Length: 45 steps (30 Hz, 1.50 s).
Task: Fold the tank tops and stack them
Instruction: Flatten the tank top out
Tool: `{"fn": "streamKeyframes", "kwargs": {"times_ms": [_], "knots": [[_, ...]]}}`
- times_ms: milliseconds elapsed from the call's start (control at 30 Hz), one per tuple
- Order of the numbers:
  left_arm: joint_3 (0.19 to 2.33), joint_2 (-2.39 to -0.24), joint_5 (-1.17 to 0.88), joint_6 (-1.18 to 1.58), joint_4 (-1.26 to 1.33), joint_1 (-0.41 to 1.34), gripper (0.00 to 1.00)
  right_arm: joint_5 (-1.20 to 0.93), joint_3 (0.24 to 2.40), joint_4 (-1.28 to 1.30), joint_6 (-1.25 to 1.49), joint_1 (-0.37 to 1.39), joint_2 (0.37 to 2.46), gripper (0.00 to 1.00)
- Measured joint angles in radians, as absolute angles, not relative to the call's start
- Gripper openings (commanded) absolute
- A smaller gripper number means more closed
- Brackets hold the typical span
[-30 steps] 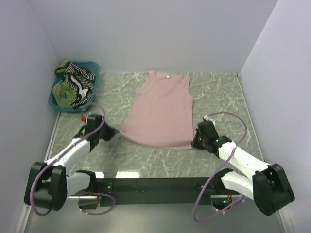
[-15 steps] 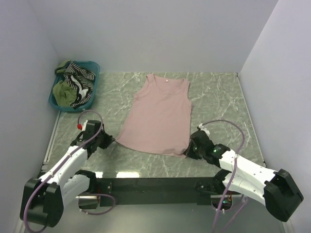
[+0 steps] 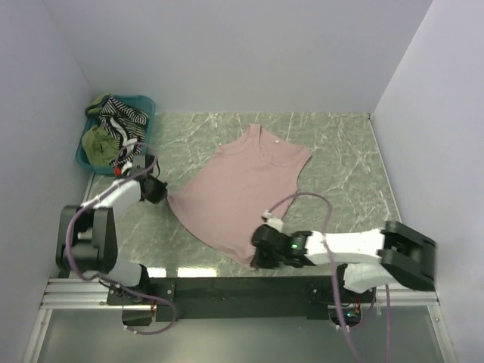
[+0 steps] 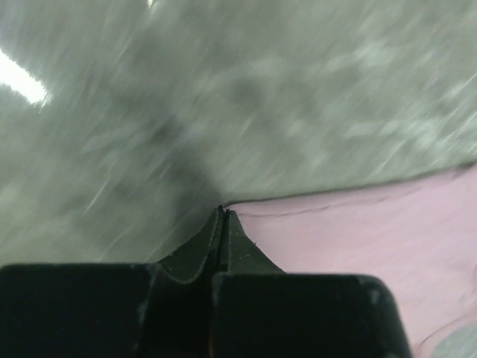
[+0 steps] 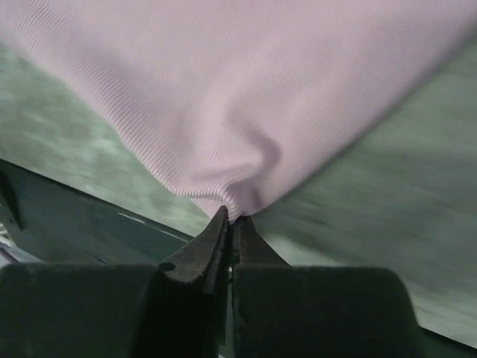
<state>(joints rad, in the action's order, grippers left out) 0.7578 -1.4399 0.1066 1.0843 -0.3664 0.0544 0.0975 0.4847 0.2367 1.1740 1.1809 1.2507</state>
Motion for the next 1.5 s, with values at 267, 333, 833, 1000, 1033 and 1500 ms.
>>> {"fn": "streamKeyframes", "kwargs": {"times_ms": [267, 333, 833, 1000, 1033, 1500], "knots": [[1.067, -1.707, 0.148, 1.05, -0.374, 0.003, 0.09, 0.079, 0.836, 0.133, 1.112, 1.235, 1.607, 0.36], [1.12, -1.74, 0.144, 1.029, -0.379, 0.004, 0.29, 0.074, 0.87, 0.122, 1.077, 1.242, 1.621, 0.47], [1.097, -1.481, 0.13, 0.946, -0.454, 0.024, 0.63, 0.158, 0.826, 0.255, 0.879, 1.153, 1.271, 0.57], [0.902, -1.233, 0.165, 0.991, -0.494, 0.239, 0.44, 0.191, 0.699, 0.258, 0.844, 0.844, 1.246, 0.56], [0.864, -1.198, 0.171, 1.01, -0.506, 0.294, 0.34, 0.2, 0.685, 0.267, 0.838, 0.793, 1.248, 0.55], [0.661, -1.108, 0.21, 1.285, -0.605, 0.915, 0.23, 0.242, 0.64, 0.223, 0.76, 0.479, 1.293, 0.51]]}}
